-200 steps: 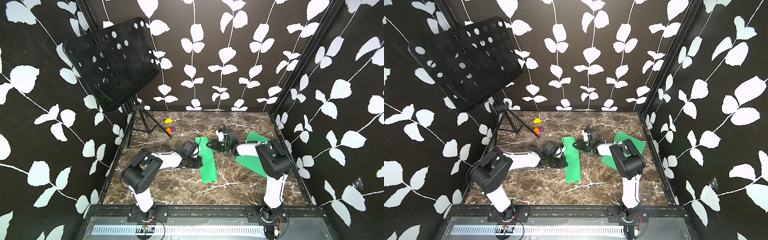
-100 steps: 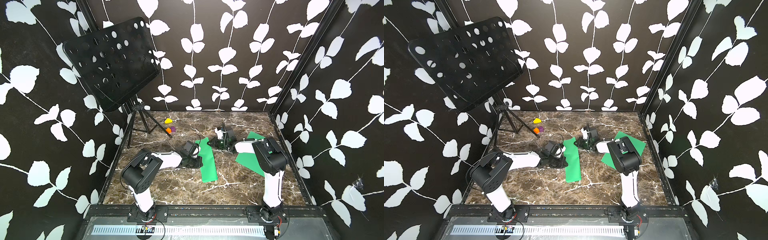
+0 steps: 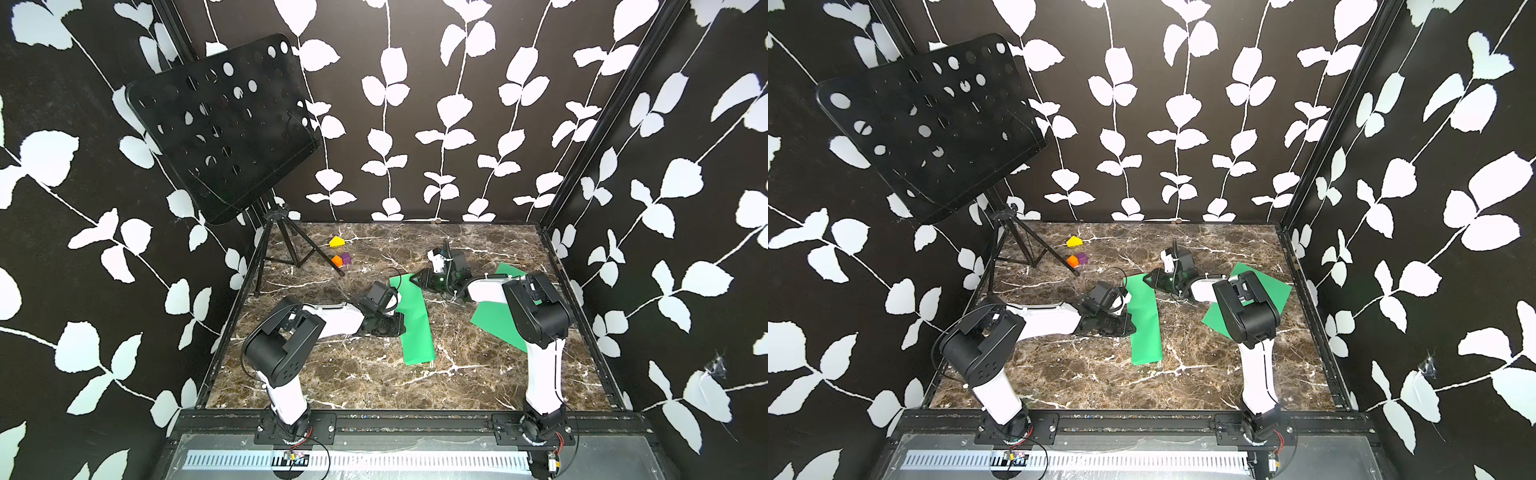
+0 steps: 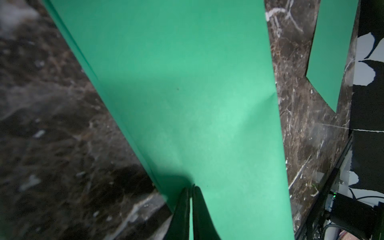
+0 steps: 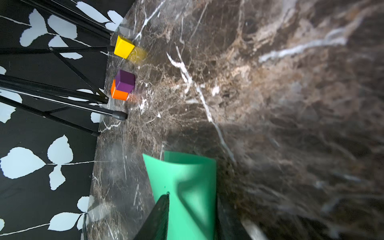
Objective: Fold the rectangular paper in half along the long edge
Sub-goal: Fold the paper at the center of the board.
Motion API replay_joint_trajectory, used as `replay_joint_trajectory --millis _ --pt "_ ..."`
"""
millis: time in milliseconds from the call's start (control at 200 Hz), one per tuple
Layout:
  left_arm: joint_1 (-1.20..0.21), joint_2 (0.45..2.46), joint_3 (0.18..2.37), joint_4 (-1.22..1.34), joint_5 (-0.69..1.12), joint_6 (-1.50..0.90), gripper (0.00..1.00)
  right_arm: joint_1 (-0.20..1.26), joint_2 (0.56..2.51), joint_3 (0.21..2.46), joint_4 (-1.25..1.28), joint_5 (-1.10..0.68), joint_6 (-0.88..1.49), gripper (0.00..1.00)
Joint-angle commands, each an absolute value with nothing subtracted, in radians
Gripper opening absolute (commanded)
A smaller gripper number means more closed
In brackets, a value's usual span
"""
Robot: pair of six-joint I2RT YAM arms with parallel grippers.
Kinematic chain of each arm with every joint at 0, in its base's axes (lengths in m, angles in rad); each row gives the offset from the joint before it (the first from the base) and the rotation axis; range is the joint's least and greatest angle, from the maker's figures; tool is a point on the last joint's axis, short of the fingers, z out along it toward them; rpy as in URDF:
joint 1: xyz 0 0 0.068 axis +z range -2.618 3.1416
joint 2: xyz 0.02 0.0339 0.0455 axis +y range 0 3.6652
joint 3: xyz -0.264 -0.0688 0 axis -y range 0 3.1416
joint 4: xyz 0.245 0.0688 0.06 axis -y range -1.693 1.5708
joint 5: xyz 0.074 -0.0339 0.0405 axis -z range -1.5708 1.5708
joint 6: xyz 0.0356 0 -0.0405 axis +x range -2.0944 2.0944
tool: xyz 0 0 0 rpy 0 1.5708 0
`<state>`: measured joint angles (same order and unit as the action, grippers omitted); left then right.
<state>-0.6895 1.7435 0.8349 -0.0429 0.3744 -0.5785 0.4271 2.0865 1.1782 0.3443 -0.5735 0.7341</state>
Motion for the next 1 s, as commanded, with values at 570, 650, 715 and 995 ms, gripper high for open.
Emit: replay_joint_trajectory --millis 570,650,715,995 --pt "-0.686 1.79 0.772 -0.187 0.281 -0.558 0.1 0.416 2.154 1.257 0.373 -0.571 0.744 0.36" --pt "-0.686 1.791 0.773 -0.187 0.281 -0.558 0.1 0.417 2.17 1.28 0.37 -0.572 0.746 0.36" --pt "-0.686 1.79 0.773 -0.187 0.281 -0.557 0.1 0.416 2.182 1.294 0.369 -0.57 0.745 0.36" --pt "-0.684 1.785 0.769 -0.192 0.278 -0.555 0.1 0.411 2.196 1.305 0.35 -0.563 0.747 0.0"
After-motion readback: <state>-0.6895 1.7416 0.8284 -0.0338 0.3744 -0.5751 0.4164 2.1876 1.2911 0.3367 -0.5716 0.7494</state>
